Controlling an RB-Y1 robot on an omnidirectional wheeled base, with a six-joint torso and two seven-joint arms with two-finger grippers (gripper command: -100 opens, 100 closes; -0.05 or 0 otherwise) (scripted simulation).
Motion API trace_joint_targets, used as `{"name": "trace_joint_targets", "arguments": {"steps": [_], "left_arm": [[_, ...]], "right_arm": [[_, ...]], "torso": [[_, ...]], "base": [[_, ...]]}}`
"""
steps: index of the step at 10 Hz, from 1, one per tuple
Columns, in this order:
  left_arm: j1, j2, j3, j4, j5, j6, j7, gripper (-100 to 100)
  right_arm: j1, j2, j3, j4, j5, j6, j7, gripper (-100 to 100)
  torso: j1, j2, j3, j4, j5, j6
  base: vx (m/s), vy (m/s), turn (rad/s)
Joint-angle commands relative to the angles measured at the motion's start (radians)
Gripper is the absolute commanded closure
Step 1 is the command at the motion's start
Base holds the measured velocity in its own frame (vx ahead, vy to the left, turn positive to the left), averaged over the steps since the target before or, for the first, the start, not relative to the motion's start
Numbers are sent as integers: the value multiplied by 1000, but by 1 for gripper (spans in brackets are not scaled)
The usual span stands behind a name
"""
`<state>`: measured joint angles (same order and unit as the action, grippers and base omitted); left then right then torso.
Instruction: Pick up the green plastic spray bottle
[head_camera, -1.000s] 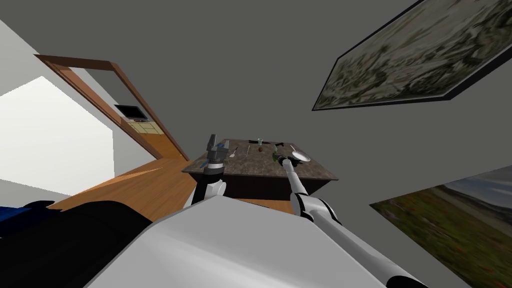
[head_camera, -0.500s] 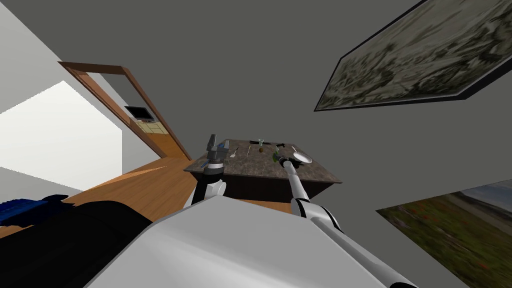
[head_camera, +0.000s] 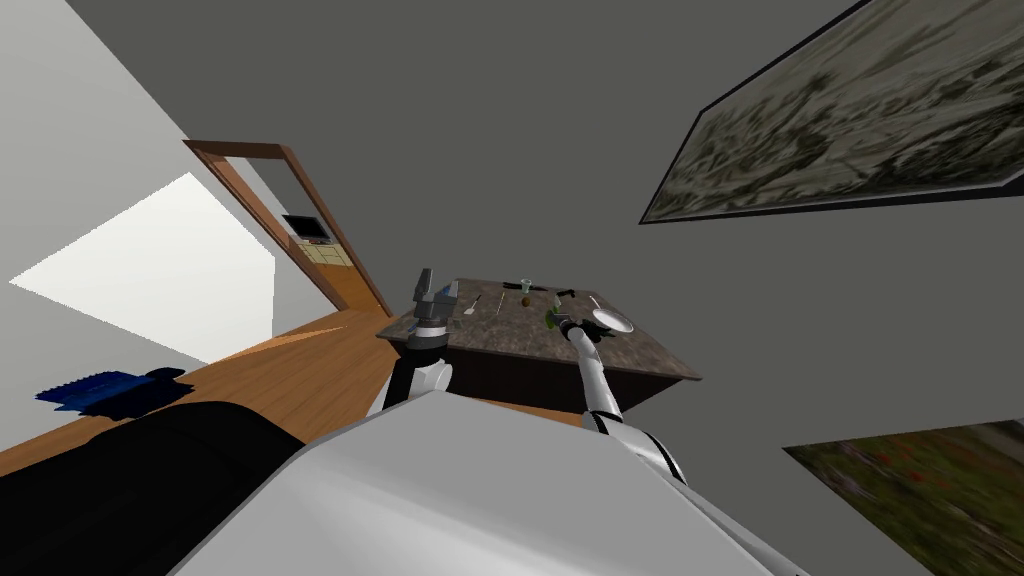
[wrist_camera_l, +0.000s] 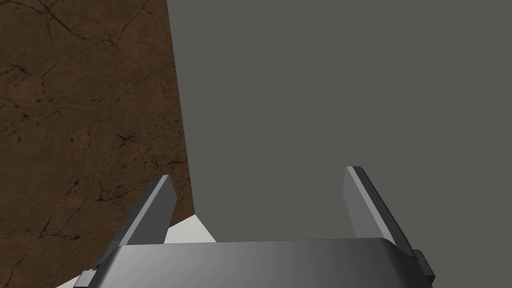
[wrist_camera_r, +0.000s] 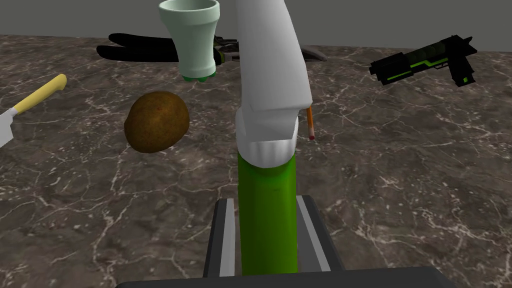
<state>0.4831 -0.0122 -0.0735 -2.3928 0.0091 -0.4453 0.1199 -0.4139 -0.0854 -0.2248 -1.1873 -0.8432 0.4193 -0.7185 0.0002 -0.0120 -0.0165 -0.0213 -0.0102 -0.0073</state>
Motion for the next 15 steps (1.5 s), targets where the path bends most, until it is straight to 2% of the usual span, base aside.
{"name": "trace_joint_targets", "arguments": {"steps": [1,2,3,4,5,6,7,8,9,10,12,13,14,15], "left_arm": [[0,0,0,0,0,0,0,0],[0,0,0,0,0,0,0,0],[0,0,0,0,0,0,0,0],[0,0,0,0,0,0,0,0],[0,0,0,0,0,0,0,0],[0,0,0,0,0,0,0,0],[0,0,0,0,0,0,0,0],[0,0,0,0,0,0,0,0],[0,0,0,0,0,0,0,0],[0,0,0,0,0,0,0,0],[0,0,0,0,0,0,0,0],[0,0,0,0,0,0,0,0],[0,0,0,0,0,0,0,0],[0,0,0,0,0,0,0,0]], "right_arm": [[50,7,-3,-50,50,16,-50,100],[56,7,-3,-84,82,16,-76,100],[56,7,-3,-117,82,16,-76,100],[56,7,-3,-117,82,16,-76,100],[103,28,-15,-154,122,47,-121,100],[129,28,-15,-192,167,47,-151,100],[139,28,-15,-225,192,47,-177,100],[139,28,-15,-246,192,47,-177,100],[190,49,-27,-279,231,78,-220,100],[218,49,-27,-316,261,78,-247,100],[222,49,-27,-370,302,78,-277,100],[273,70,-39,-407,343,110,-322,100],[305,70,-39,-440,364,110,-345,100],[305,70,-39,-469,394,110,-373,100]], "torso": [[0,0,0,0,0,0],[-1,0,-1,-2,0,1],[0,0,-1,-2,0,3],[1,1,-1,-2,0,3],[2,1,0,-2,0,3],[2,0,-1,-3,0,0],[0,-1,-2,-3,0,3],[-1,0,-1,-2,1,5],[1,1,-1,-2,1,4],[1,0,-1,-3,1,2],[0,-1,-2,-4,1,5],[1,0,-1,-3,2,5],[0,-1,-2,-4,1,4],[-1,-1,-3,-4,1,5]], "base": [[33,-36,139],[15,-15,10],[-3,0,-29],[0,0,0],[18,-21,270],[26,-39,130],[18,-18,-43],[8,-4,-55],[24,-25,195],[29,-42,160],[10,-9,-13],[27,-25,202],[25,-41,144],[9,-17,-6]]}}
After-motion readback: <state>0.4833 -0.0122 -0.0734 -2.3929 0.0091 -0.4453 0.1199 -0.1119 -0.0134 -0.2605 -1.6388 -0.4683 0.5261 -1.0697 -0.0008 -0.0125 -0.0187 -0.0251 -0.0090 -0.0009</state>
